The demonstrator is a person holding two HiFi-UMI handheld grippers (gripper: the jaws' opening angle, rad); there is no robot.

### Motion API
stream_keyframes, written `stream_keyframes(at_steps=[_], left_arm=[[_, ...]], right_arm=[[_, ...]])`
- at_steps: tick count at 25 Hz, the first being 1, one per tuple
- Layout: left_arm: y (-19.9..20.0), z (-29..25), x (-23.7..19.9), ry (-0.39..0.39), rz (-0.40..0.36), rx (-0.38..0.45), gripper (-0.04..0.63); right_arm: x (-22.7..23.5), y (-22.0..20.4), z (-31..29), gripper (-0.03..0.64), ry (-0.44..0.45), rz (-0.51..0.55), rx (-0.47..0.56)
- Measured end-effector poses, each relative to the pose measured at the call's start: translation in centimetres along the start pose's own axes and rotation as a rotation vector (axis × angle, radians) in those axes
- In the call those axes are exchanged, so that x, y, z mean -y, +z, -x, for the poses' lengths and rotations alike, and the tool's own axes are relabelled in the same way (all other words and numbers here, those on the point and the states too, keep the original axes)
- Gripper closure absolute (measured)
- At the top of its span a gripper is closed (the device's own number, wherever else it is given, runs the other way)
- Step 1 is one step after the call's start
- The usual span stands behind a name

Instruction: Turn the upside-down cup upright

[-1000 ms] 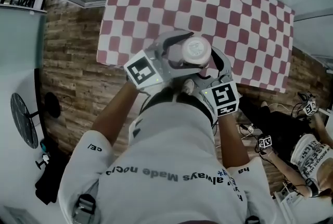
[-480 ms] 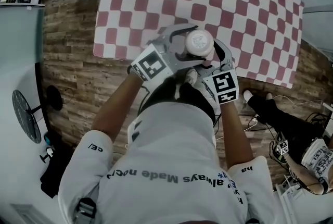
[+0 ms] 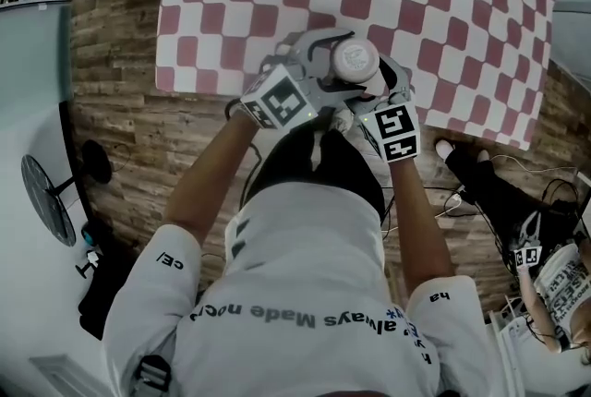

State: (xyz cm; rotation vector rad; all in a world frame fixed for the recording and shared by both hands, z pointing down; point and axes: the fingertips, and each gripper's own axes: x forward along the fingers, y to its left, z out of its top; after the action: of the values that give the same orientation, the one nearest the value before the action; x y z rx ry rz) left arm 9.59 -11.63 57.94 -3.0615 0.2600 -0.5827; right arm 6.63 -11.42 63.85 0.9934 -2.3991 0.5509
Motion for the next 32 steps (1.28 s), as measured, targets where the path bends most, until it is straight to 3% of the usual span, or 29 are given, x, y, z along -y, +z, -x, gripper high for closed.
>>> stream_keyframes(at_steps=[13,32], left_arm=[[-5.2,-2.1,-0.7,0.005,-0.006,-0.048,0.193],[-8.4,-3.8,0.0,-0.004,-0.071,-0.137,0.193]], right_arm=[[1.5,-3.9,-3.9,0.221,0.008,0.012,-0.010],[2.2,-7.4,-5.7,0.225,-0.019,0.059,-0.092]])
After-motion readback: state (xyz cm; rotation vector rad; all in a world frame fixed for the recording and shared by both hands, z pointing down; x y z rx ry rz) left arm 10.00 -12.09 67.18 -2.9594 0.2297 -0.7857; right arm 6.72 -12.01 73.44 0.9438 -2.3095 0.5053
